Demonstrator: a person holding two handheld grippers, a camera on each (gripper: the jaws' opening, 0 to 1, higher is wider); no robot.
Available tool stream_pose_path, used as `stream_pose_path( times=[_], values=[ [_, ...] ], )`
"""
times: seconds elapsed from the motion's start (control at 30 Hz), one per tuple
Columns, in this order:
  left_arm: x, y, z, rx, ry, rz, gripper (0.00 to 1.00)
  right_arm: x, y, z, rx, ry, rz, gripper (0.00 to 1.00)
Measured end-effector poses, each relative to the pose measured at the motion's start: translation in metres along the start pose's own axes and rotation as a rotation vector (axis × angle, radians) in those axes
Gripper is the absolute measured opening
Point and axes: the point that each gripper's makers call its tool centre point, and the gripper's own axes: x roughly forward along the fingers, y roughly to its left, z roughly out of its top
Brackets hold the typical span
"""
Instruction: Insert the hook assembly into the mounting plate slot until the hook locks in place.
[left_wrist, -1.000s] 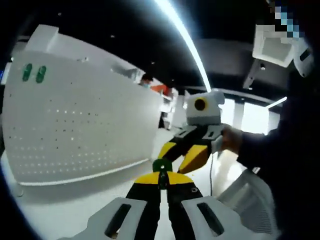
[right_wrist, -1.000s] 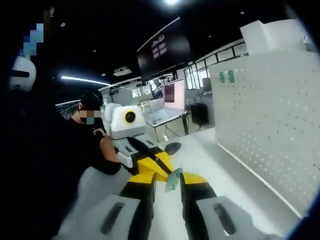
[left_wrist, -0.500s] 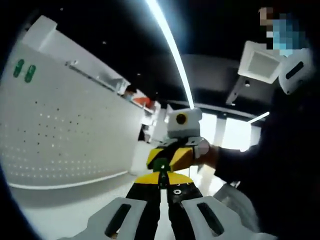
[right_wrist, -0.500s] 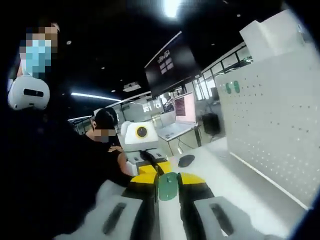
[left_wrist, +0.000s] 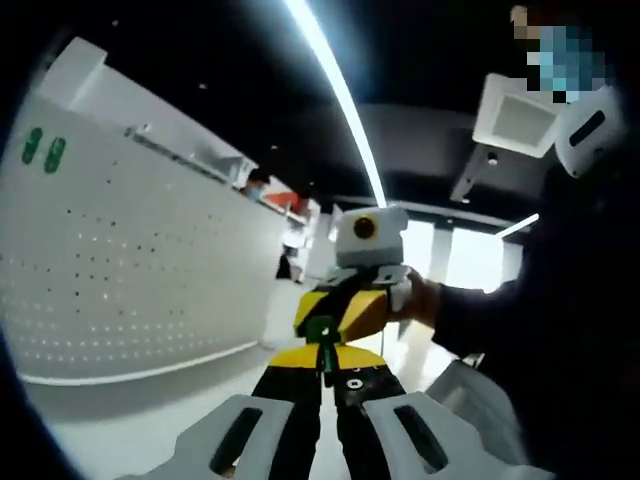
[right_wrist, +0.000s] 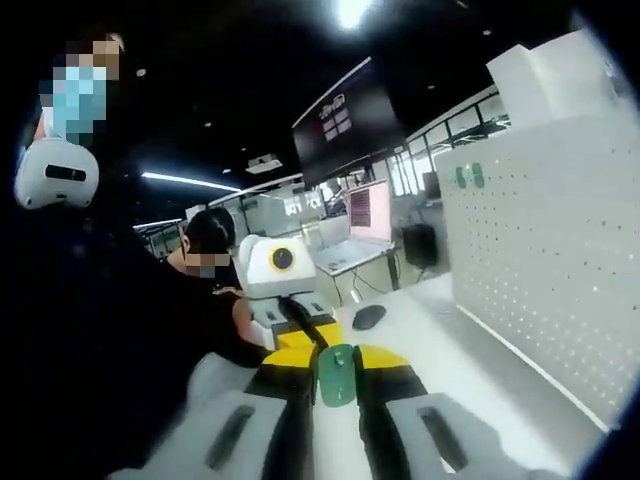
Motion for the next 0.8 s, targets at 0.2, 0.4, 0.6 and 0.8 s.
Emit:
stream_pose_path(
  times=[0.2,0.4,0.6,0.8],
  values=[
    [-0.001,0.004,0.000,0.008,0.004,0.022,0.03,0.001,-0.002,0.004,-0.032,-0.013,-0.033,0.16],
    [-0.006,0.018,0.000,0.019,0.005,0.093,0.03,-0.007,-0.014,0.013,-0.037,-0.051,-0.100,0.17],
    [-0.014,0.036,0.005,0.060,-0.008,0.198,0.03,-0.017,-0.045,0.020,-0.103,-0.074,-0.304,0.17],
    [-0.023,0.054,0.005,0.110,0.013,0.312,0.03,-0.023,-0.075,0.010,-0.133,-0.033,-0.478,0.18]
  ],
)
